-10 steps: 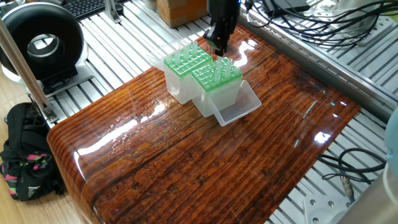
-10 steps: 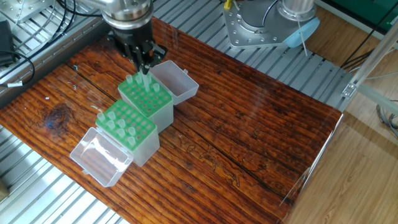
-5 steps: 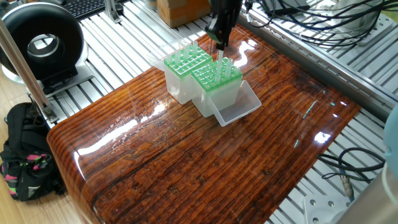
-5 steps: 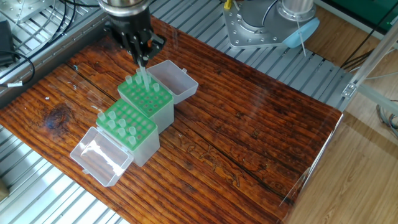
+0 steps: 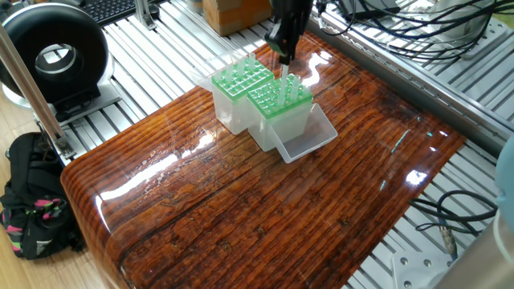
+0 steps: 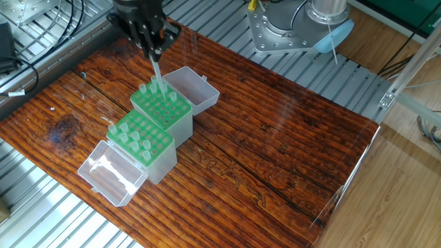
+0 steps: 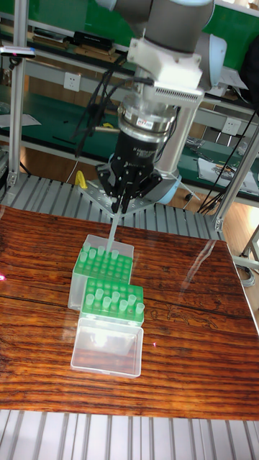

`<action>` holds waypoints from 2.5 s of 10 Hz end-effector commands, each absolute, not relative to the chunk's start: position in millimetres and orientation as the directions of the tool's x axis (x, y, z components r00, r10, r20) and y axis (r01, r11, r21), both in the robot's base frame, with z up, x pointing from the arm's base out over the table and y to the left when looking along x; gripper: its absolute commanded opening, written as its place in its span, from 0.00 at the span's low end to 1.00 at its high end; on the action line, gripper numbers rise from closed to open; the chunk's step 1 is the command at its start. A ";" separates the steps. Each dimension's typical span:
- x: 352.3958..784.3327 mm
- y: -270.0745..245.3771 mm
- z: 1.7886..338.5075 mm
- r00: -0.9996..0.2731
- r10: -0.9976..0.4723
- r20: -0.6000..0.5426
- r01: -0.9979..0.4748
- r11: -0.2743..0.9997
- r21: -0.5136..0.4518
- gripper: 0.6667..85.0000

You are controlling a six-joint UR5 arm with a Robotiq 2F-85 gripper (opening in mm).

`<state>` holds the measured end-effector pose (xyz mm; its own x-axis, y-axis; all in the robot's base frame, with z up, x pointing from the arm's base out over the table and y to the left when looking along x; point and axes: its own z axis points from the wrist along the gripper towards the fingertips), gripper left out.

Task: Transfer all large pipette tips from one holder to another

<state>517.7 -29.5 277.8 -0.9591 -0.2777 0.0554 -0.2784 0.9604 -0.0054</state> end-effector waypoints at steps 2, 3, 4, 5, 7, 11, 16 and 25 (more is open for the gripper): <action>520.9 -25.0 317.4 -0.957 -0.283 0.059 -0.283 0.959 0.010 0.13; 521.5 -20.7 325.5 -0.958 -0.284 0.052 -0.283 0.959 0.024 0.13; 526.6 -19.0 333.1 -0.954 -0.297 0.028 -0.296 0.955 0.028 0.13; 536.8 -19.8 338.4 -0.945 -0.326 -0.015 -0.326 0.945 0.020 0.13; 547.9 -17.5 349.4 -0.929 -0.364 -0.063 -0.366 0.930 0.027 0.13; 566.1 -36.7 345.1 -0.912 -0.406 -0.051 -0.406 0.914 -0.023 0.13; 586.4 -50.1 325.8 -0.896 -0.442 -0.044 -0.440 0.897 -0.036 0.13; 607.8 -50.0 292.8 -0.879 -0.475 -0.041 -0.473 0.880 -0.050 0.13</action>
<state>603.6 -54.7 299.6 -0.8816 -0.4706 -0.0355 -0.4687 0.8818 -0.0518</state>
